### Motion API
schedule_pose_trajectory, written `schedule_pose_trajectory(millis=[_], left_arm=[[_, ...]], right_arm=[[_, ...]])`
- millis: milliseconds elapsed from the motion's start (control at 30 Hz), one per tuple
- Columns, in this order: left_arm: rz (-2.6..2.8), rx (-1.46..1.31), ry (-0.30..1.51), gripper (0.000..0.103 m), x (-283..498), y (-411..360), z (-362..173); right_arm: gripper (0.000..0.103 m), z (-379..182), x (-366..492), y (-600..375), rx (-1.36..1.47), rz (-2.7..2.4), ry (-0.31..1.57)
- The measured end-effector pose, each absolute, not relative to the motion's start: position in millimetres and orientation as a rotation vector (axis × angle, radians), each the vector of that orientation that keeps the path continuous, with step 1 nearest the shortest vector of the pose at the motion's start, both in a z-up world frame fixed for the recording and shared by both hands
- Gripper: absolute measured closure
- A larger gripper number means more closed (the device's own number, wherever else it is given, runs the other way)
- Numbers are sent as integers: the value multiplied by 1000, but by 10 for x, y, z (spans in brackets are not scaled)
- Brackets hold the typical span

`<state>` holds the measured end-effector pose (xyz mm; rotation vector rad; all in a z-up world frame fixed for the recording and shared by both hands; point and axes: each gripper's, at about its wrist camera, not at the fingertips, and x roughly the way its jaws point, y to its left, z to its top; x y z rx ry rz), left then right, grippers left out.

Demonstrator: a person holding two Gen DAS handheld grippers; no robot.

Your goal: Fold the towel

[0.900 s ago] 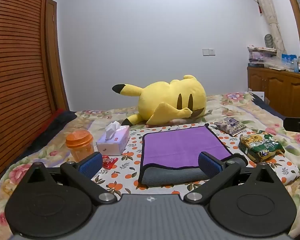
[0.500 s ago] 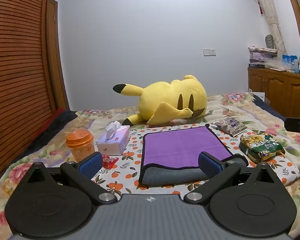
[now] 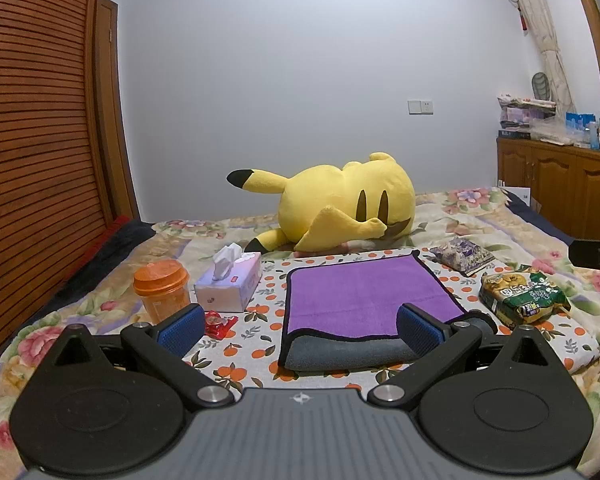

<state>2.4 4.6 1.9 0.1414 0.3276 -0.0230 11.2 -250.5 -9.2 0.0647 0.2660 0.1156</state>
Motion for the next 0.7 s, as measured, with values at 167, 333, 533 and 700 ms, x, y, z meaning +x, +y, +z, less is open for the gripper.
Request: schedule_pose_trajectory(millis=[167,333,533,700], left_arm=[[-23,141,327,0,39,40,16],[-24,140,326,0,35,53,38],[-24,139,325,0,37,56,39],[-24,137,324,0,30,52,34]], right_arm=[[0,-92,114,-2507,64,115,267],[0,-93,115,-2511,64,115,268],[0,-93,117,-2514,63,115,268],[0,-92,117,-2515,63,115,268]])
